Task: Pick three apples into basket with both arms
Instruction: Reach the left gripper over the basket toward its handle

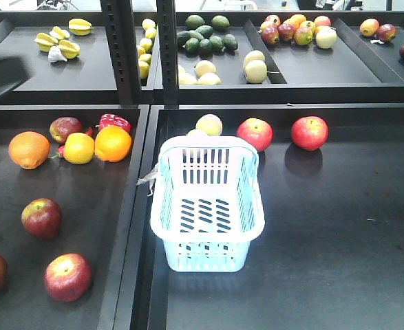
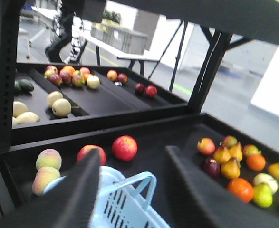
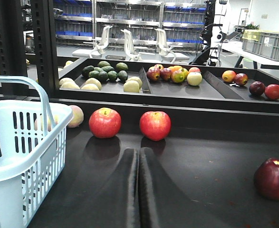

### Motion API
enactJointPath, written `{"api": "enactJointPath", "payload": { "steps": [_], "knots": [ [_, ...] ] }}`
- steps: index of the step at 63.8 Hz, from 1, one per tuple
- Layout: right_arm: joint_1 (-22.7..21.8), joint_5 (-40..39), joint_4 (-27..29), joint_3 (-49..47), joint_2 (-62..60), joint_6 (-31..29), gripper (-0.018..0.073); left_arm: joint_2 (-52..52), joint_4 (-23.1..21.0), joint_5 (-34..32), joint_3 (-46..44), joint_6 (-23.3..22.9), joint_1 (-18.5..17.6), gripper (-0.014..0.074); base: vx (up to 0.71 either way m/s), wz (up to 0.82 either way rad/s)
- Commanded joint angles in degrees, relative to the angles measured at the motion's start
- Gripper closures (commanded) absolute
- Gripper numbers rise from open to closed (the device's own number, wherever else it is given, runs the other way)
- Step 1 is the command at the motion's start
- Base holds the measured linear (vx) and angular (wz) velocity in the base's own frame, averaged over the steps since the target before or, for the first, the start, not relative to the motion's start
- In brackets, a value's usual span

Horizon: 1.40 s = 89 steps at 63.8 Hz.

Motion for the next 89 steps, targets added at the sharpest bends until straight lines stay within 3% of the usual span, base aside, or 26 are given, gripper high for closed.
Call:
{"api": "enactJointPath", "payload": {
  "steps": [1,7,13,28,44,68,89],
  "knots": [
    [-0.37,-3.99,-0.45,0.78,-0.59,-0.48,0.0561,8.26,-2.62,3.85,-8.46,4.3,-0.29,0.0041,0.0,0.0],
    [-0.37,-3.99,-0.45,0.78,-0.59,-0.48,0.0561,17.85,-2.29,11.53,-17.14,5.08,-0.35,-0.0031,0.0,0.0],
    [-0.37,-3.99,-0.45,0.78,-0.59,-0.48,0.0561,26.53,-0.29,17.33,-26.22,5.08,-1.7,-0.0034,0.0,0.0],
    [-0.37,-3.99,-0.45,0.78,-0.59,-0.48,0.0561,46.25,16.43,22.72,-49.92,2.97,-8.19,0.0027,0.0,0.0],
    [-0.37,-3.99,-0.45,0.78,-0.59,-0.48,0.0561,62.3,25.52,27.01,-68.9,-4.06,-14.63,0.0048,0.0,0.0],
    [-0.37,-3.99,-0.45,0.78,-0.59,-0.48,0.0561,66.61,35.22,26.75,-71.43,-4.85,-19.07,0.0048,0.0,0.0],
    [-0.37,-3.99,-0.45,0.78,-0.59,-0.48,0.0561,70.42,36.64,27.34,-71.25,-5.22,-20.44,0.005,0.0,0.0]
  ]
}}
